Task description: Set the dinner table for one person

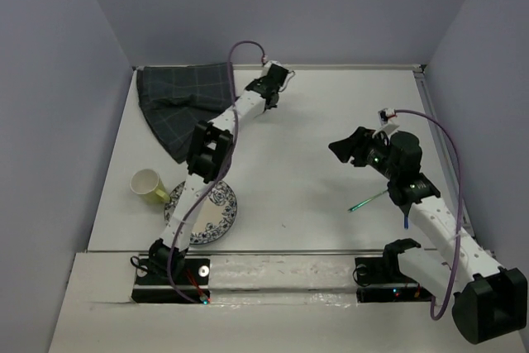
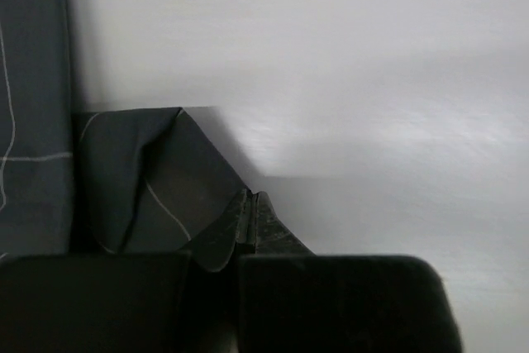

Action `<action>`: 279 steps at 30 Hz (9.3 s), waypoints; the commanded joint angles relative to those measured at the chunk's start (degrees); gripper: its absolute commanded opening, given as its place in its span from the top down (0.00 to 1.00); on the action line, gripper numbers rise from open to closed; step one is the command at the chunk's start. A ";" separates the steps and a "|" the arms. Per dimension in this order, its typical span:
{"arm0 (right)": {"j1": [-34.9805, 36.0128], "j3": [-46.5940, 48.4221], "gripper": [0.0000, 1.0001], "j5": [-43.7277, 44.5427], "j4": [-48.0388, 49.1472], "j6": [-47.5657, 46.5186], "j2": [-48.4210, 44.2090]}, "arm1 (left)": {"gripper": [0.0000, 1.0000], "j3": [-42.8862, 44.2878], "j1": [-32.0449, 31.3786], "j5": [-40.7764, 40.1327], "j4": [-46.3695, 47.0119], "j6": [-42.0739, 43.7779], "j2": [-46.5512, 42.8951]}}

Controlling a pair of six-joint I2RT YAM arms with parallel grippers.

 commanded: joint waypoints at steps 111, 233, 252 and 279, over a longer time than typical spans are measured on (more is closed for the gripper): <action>-12.57 21.98 1.00 18.47 4.05 0.48 3.41 | 1.00 -67.55 -10.53 0.20 35.34 -4.06 -86.32; 31.08 0.00 0.73 8.98 22.93 15.68 24.47 | 0.01 -91.53 13.65 42.24 24.09 1.56 -127.06; 44.65 17.23 0.50 9.86 37.27 26.49 58.62 | 0.01 -98.74 13.73 35.02 24.44 3.50 -137.19; 39.39 4.23 1.00 17.80 30.95 27.46 31.94 | 0.01 -98.92 14.09 32.56 24.09 3.59 -138.16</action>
